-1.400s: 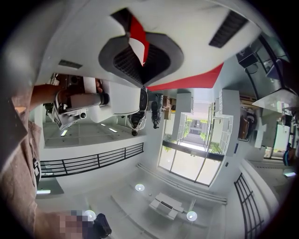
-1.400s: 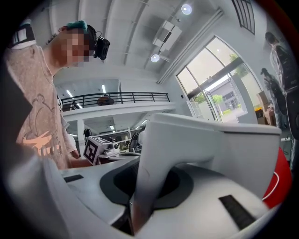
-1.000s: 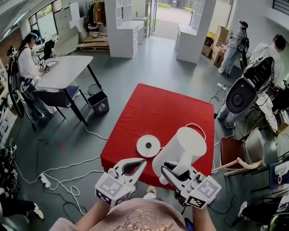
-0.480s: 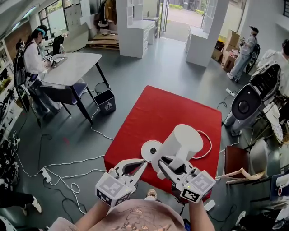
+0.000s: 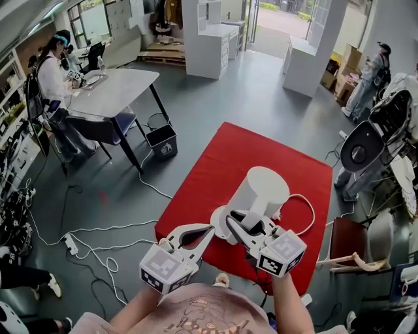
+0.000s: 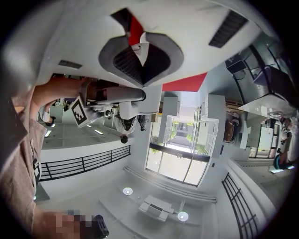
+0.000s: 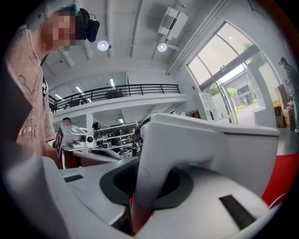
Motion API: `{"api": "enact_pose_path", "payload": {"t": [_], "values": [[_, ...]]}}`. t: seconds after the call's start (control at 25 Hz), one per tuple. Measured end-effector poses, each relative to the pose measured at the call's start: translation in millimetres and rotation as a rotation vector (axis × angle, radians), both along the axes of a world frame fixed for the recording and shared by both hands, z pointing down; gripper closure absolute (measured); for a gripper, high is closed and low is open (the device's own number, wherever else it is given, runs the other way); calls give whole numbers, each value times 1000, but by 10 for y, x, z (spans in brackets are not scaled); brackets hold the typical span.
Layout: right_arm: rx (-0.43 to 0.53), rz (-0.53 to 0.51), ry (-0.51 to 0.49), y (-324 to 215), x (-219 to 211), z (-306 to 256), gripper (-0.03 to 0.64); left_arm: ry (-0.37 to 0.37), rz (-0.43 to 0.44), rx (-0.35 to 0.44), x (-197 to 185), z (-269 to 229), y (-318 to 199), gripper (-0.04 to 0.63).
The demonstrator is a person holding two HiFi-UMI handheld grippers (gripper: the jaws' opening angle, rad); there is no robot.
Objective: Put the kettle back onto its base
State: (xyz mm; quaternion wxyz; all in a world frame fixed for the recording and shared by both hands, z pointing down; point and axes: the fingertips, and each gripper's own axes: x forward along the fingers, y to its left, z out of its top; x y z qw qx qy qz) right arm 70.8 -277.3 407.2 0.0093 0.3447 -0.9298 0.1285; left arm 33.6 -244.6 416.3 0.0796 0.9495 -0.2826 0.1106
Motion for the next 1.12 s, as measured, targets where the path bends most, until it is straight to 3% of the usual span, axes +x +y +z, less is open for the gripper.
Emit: {"api": "enact_pose_path", "payload": {"t": [0.28,0.68,1.12], "values": [[-10,-19,49,-240,-62,224,531,12,-45,-19,-96,34,-155,603],[-55,-32,28,-379,-204,506,531,-5,-90,-38,-274,124,-256,603],[-32,-42,87,-385,-278,630,531,-9,-87,-56,-264,180,-277,603]]}}
